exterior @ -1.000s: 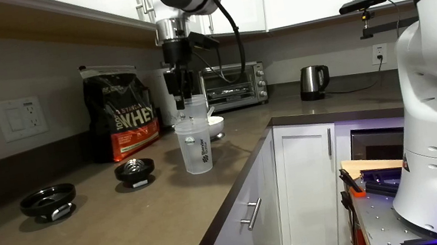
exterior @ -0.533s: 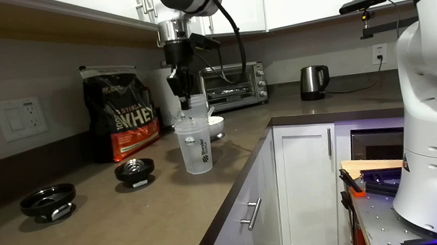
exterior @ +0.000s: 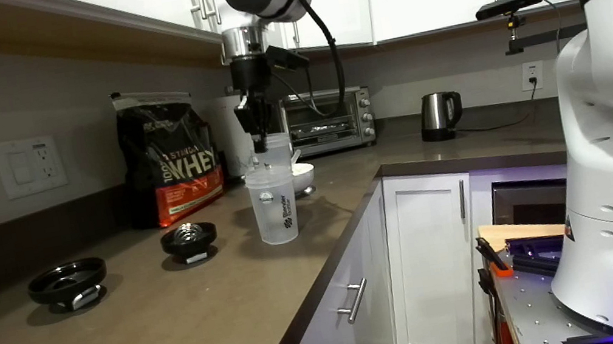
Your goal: Move the bigger cup to the left
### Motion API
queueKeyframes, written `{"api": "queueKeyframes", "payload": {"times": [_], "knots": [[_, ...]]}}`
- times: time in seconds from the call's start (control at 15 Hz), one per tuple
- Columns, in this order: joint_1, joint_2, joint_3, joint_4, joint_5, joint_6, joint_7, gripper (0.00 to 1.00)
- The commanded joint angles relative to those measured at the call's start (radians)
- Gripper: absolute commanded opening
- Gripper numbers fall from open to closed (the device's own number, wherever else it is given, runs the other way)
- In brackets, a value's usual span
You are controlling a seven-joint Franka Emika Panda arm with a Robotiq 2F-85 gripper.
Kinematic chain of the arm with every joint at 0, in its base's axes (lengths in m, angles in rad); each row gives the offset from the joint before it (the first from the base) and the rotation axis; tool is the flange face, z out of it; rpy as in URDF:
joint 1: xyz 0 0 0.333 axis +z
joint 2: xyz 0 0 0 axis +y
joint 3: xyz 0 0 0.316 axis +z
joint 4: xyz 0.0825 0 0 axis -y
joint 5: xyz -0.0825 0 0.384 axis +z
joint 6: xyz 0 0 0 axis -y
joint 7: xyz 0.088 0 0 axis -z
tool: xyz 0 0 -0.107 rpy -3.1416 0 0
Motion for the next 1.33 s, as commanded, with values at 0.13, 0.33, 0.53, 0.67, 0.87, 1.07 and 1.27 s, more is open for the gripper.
{"api": "queueKeyframes", "payload": {"times": [0.13,0.33,0.53,0.67,0.87,1.07,1.27], "knots": [[-0.011,-0.013,0.006,0.019,0.008,-0.025,-0.029,0.04],[-0.009,-0.026,0.007,0.019,-0.002,-0.031,-0.023,0.04],[-0.007,-0.047,0.010,0.018,-0.013,-0.046,-0.017,0.04],[-0.004,-0.067,0.013,0.014,-0.018,-0.057,-0.014,0.04],[0.003,-0.104,0.022,0.013,-0.034,-0.085,-0.006,0.04],[0.008,-0.143,0.035,0.015,-0.054,-0.116,0.003,0.04],[0.014,-0.185,0.052,0.018,-0.089,-0.146,0.007,0.04]]}}
